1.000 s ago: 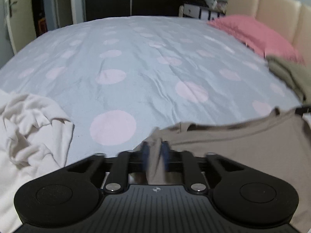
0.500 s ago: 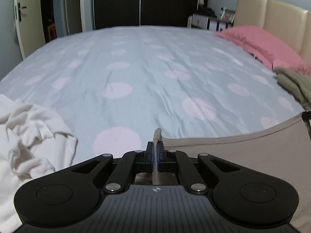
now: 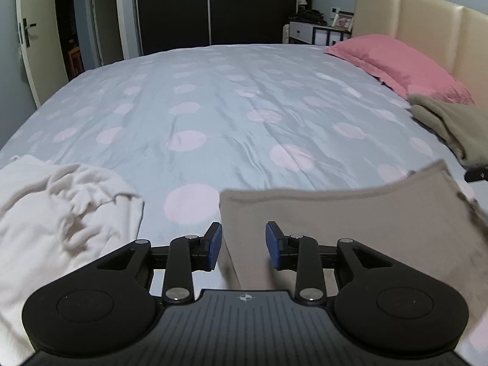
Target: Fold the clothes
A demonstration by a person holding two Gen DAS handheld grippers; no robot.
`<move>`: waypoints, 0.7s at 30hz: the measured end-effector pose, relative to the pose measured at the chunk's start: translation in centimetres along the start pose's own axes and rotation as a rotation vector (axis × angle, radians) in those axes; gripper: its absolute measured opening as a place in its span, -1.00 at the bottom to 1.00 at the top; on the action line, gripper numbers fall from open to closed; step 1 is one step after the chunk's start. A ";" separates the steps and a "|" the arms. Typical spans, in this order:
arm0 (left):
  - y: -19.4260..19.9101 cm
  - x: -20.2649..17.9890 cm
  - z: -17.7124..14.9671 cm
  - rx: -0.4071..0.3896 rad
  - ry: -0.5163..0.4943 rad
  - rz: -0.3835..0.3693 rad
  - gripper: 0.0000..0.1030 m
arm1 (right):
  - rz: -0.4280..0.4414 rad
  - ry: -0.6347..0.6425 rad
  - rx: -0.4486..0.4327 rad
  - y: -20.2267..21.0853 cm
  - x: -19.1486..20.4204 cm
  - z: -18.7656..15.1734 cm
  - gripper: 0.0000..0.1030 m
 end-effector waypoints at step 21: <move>9.7 -4.8 -12.0 0.038 -0.051 -0.038 -0.05 | 0.028 0.050 0.158 10.3 1.6 -13.4 -0.36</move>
Point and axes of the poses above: each gripper's, at about its wrist camera, not at the fingertips, and y roughly against the way its jaws point, x to its left, z to its top, the point moved 1 cm from there along -y, roughly the way its jaws point, and after that the axes turned 3 degrees about -y, right-handed, at the moved point
